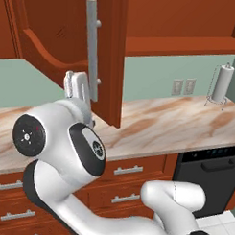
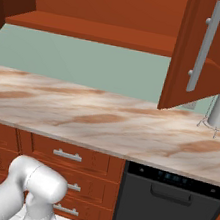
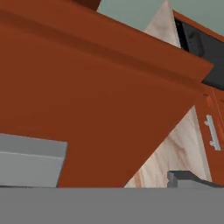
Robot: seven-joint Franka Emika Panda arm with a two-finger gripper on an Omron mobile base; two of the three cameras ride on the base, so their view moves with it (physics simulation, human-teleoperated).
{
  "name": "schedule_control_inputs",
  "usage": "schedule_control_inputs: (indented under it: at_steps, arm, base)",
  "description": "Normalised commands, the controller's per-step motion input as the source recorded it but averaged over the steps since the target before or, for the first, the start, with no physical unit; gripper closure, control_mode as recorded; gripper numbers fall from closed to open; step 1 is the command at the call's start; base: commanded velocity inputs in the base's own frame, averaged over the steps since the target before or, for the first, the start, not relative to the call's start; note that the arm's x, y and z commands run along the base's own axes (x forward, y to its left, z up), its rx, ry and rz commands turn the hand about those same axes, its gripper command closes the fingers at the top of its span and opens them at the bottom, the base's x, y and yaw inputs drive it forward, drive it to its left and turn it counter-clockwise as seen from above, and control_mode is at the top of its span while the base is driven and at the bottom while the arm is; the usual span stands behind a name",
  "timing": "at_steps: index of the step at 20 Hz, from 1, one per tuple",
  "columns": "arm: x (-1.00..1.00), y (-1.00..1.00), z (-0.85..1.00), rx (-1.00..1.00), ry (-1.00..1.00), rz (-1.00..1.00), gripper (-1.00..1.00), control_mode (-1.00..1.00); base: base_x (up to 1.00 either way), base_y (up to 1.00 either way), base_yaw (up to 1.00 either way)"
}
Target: Close all open cabinet doors.
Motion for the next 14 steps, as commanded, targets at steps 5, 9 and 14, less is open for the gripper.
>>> schedule_control_inputs:
  at_steps: [5,9,14]
  arm:
    - [0.22,-0.64,0.02,0.08,0.00,-0.11,-1.00,-1.00]
    - [0.32,-0.58,0.04,0.10,0.00,-0.06,-1.00,-1.00]
    - [0.46,-0.55,0.00,0.09,0.00,-0.02,-1.00,-1.00]
  base:
    - [0.00,0.00,0.00]
    - [0.00,0.00,0.00]
    - [0.00,0.00,0.00]
